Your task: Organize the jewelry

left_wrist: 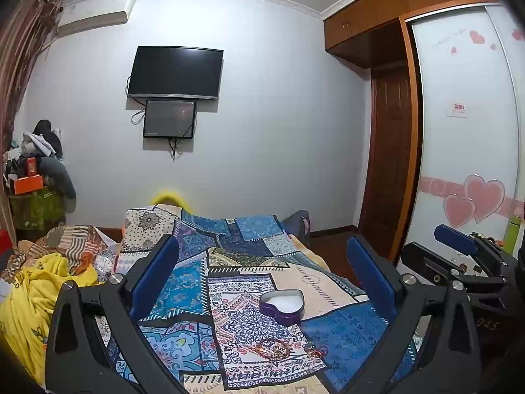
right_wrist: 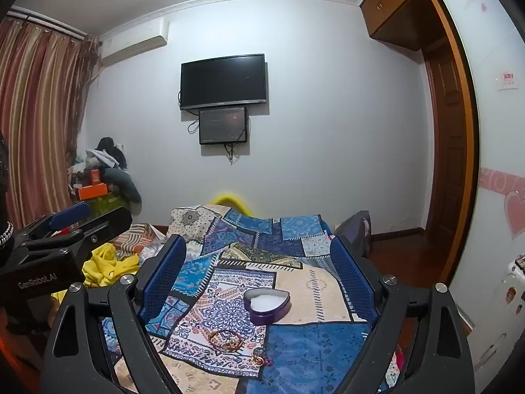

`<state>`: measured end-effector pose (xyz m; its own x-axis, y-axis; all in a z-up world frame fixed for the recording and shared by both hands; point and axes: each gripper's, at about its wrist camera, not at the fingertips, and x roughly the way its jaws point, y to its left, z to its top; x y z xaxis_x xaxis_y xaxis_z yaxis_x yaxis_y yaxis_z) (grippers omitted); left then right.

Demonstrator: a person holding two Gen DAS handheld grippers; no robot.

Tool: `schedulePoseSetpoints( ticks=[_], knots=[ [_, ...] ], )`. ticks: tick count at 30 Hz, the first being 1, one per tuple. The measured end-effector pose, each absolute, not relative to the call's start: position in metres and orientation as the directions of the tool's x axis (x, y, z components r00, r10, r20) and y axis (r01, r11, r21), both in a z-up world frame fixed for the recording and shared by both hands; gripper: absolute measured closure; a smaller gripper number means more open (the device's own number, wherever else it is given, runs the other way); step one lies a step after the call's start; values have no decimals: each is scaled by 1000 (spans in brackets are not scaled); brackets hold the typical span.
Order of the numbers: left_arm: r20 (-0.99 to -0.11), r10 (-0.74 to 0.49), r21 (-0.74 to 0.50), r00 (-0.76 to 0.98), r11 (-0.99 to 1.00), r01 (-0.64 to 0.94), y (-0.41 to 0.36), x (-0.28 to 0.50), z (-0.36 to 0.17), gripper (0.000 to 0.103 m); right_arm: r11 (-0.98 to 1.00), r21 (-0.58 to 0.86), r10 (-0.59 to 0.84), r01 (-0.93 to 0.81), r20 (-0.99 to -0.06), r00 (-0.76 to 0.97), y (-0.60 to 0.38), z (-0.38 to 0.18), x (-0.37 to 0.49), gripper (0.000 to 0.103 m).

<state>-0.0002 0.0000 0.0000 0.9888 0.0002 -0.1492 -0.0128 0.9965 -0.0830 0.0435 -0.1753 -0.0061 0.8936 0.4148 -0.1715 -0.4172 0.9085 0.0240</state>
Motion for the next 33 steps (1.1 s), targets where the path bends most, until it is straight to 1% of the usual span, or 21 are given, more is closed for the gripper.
schedulePoseSetpoints(
  ticks=[9, 33],
  knots=[
    [-143, 17, -74, 990, 997, -28, -3, -3, -3, 0, 908, 29, 416, -418, -175, 892, -175, -6, 44, 15],
    [-175, 13, -80, 985, 996, -27, 2, 1, -5, 0, 907, 30, 417, -419, -182, 890, -177, -8, 44, 15]
  ],
)
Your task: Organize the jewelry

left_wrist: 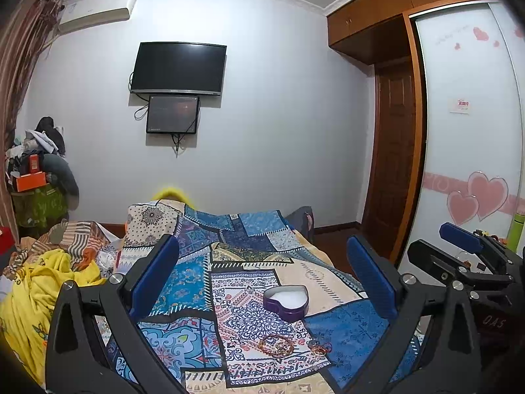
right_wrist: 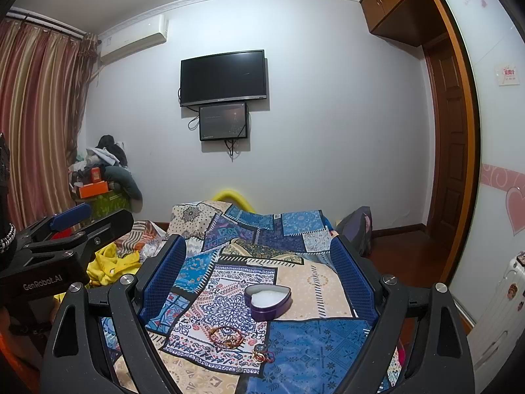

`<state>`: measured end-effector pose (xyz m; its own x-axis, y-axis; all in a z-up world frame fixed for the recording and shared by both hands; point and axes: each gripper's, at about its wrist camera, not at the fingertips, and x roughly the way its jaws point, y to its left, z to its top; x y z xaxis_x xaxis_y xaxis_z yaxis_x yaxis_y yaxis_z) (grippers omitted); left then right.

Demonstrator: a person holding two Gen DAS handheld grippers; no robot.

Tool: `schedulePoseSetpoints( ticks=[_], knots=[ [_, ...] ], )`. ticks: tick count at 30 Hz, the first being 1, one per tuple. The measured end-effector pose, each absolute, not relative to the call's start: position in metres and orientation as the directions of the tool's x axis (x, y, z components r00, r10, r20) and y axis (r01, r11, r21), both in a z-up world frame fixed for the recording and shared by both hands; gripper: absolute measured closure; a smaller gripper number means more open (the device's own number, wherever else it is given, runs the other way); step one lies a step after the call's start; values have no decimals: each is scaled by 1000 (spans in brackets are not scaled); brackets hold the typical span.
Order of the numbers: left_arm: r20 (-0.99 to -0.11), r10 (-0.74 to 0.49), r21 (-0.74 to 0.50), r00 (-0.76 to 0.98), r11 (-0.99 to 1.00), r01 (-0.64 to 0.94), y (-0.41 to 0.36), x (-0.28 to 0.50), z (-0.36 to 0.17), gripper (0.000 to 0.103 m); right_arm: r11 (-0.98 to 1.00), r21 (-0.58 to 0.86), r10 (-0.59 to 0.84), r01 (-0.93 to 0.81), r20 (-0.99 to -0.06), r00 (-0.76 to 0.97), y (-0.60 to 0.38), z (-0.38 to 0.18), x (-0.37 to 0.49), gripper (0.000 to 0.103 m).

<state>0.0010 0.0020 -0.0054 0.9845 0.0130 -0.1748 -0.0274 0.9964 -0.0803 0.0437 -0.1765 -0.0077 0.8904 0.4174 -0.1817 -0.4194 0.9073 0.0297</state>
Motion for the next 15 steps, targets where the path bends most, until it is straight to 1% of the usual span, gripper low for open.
schedulePoseSetpoints(
  ticks=[15],
  knots=[
    [-175, 14, -77, 985, 997, -27, 1, 1, -6, 0, 907, 30, 419, -421, -183, 889, -177, -10, 47, 15]
  ],
)
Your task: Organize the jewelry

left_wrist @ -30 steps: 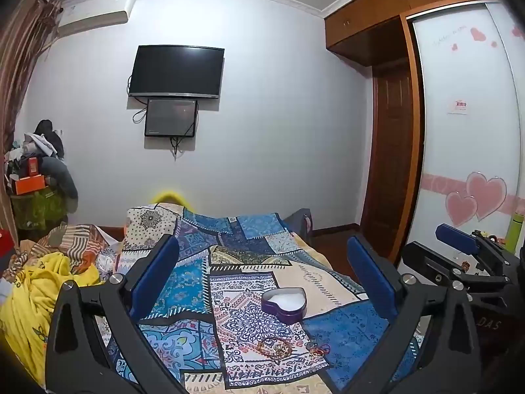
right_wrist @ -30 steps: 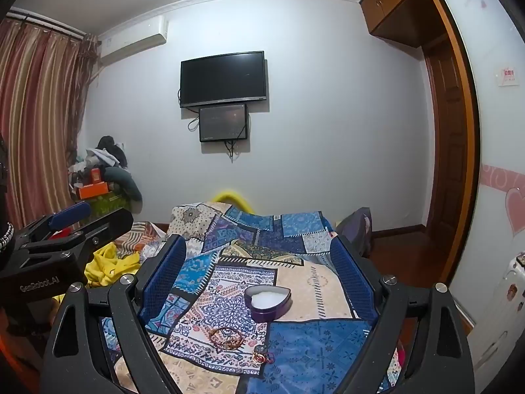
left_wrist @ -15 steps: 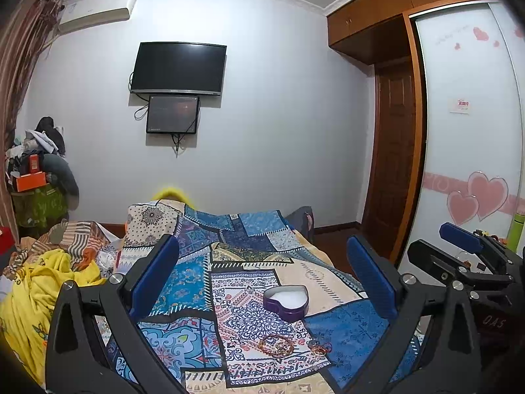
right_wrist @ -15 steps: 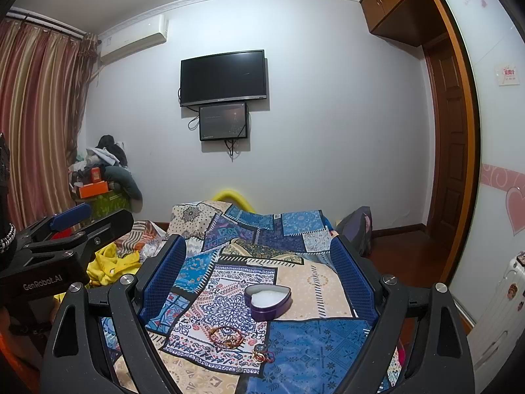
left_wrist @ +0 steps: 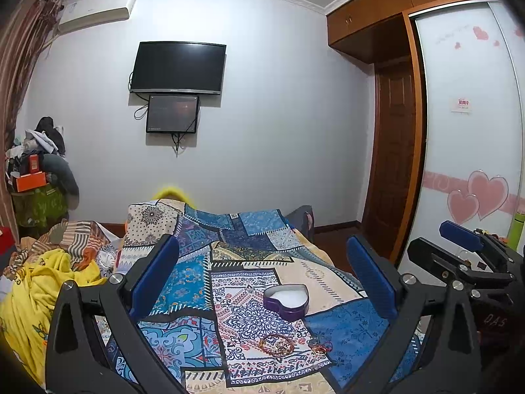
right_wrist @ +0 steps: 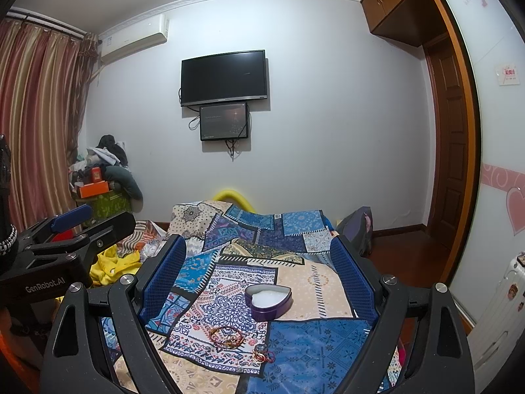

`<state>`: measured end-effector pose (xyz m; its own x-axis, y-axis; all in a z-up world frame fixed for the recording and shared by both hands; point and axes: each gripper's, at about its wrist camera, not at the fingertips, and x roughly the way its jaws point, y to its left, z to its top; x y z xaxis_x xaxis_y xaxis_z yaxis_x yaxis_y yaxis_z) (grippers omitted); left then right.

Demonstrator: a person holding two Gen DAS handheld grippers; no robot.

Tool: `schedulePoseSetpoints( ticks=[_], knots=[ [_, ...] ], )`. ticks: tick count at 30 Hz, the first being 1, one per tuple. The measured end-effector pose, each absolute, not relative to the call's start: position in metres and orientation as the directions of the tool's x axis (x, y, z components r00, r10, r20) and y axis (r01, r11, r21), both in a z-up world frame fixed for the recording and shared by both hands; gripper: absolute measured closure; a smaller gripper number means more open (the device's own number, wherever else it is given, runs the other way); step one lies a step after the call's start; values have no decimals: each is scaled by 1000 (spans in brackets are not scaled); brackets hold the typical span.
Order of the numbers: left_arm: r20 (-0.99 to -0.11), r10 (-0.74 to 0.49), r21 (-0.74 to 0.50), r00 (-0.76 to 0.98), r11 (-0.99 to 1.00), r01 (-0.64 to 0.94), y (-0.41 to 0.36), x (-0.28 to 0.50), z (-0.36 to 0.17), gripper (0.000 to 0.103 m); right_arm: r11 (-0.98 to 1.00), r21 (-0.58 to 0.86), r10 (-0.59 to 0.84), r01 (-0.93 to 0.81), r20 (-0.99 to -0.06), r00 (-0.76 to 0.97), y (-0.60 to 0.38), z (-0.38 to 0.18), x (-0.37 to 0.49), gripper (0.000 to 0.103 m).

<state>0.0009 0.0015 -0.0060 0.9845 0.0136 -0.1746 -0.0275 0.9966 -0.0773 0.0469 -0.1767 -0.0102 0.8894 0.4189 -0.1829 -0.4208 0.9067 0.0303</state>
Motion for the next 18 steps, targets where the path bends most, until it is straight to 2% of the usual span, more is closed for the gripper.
schedulePoseSetpoints(
  ticks=[18],
  knots=[
    [-176, 16, -68, 984, 997, -28, 1, 1, -12, 0, 907, 31, 419, -421, -185, 889, -178, -10, 47, 15]
  ],
)
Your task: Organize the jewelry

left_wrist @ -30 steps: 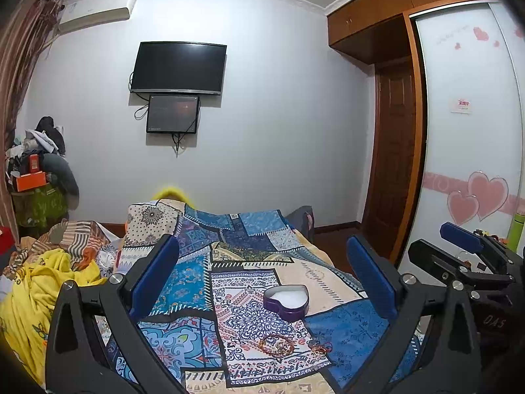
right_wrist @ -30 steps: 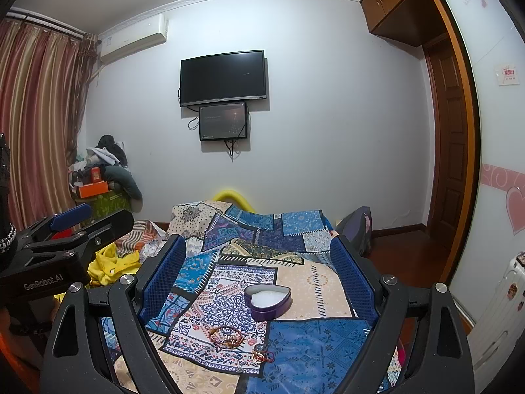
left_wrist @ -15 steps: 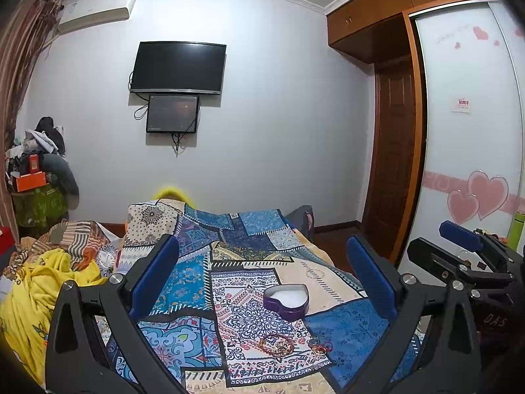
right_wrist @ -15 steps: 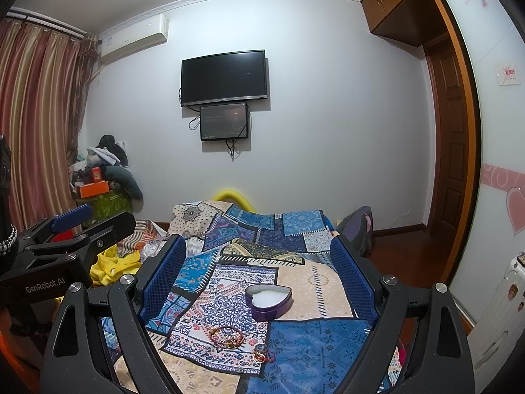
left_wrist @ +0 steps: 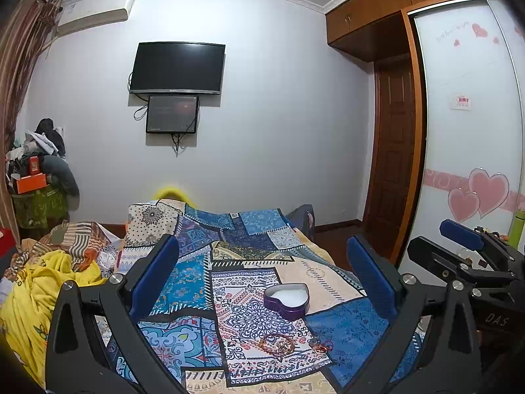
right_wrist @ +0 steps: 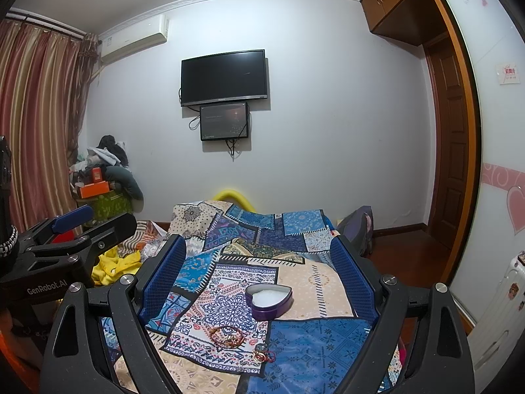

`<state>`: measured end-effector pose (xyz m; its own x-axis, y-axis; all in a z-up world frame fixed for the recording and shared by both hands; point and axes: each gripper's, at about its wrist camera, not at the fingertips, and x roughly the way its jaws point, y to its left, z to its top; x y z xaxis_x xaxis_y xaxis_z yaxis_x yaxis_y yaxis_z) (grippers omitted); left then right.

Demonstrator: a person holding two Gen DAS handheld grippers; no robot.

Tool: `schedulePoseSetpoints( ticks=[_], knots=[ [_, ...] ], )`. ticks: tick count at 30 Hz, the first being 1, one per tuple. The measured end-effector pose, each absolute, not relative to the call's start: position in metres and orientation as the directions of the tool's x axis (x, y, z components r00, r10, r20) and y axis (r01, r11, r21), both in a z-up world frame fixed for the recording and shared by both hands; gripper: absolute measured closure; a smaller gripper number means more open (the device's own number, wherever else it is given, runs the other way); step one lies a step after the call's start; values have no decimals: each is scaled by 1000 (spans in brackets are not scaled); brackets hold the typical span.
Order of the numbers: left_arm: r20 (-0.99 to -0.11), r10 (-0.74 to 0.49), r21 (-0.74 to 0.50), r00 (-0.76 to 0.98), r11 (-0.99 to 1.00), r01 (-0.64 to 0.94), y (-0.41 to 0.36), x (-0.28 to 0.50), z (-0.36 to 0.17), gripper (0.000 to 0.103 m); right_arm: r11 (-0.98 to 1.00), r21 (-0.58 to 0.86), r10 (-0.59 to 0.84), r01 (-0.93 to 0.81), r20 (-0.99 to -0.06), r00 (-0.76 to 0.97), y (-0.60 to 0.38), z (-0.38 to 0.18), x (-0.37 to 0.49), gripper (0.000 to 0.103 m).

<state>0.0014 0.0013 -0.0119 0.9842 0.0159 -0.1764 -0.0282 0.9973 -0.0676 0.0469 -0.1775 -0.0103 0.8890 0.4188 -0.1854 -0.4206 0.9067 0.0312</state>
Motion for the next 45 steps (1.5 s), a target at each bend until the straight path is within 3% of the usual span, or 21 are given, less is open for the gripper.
schedulePoseSetpoints(
  ticks=[26, 39, 45],
  knots=[
    [-217, 23, -52, 976, 998, -35, -3, 13, -18, 0, 917, 28, 394, -399, -229, 890, -176, -22, 54, 15],
    [-398, 39, -3, 917, 999, -44, 1, 58, -62, 1, 936, 20, 325, -352, -438, 838, -191, -68, 92, 15],
    [-528, 22, 9, 849, 1000, -20, 4, 82, -99, 17, 931, 51, 336, -363, -514, 789, -196, -87, 104, 16]
  ],
)
